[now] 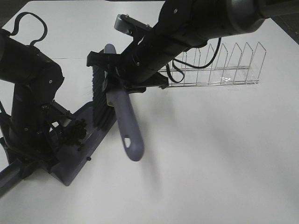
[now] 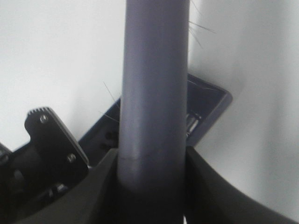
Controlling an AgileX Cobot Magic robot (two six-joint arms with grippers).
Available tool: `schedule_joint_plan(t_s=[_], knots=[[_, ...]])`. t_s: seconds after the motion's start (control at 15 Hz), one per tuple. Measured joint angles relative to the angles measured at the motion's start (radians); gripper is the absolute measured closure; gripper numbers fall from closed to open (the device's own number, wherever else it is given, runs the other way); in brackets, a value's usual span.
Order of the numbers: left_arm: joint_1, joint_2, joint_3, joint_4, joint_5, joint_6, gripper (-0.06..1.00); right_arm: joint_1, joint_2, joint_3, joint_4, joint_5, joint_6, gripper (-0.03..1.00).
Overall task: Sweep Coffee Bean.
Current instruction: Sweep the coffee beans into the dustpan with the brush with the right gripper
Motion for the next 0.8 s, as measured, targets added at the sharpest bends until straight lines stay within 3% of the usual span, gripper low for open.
schedule_joint_plan(t_s=[0.07,0.2,0.4,0.67,0.8], knots=[[0.000,0.000,0.000,0.001,0.000,0.000,0.59,0.006,-0.013,0.009,-0.108,0.113,-0.009,0.65],[0.000,0.000,0.000,0.002,0.000,0.000,0.59,0.043,-0.008,0.057,-0.198,0.129,0.060,0.65],[0.000,0.000,0.000,0.002,0.000,-0.004,0.59,0.123,0.023,0.094,-0.272,-0.010,0.202,0.65],[0.000,0.000,0.000,0.002,0.000,-0.004,0.59,0.144,0.109,0.092,-0.049,-0.227,0.218,0.65],[0.000,0.000,0.000,0.001,0.000,-0.004,0.59,0.144,0.118,0.092,0.037,-0.261,0.208,0.65]])
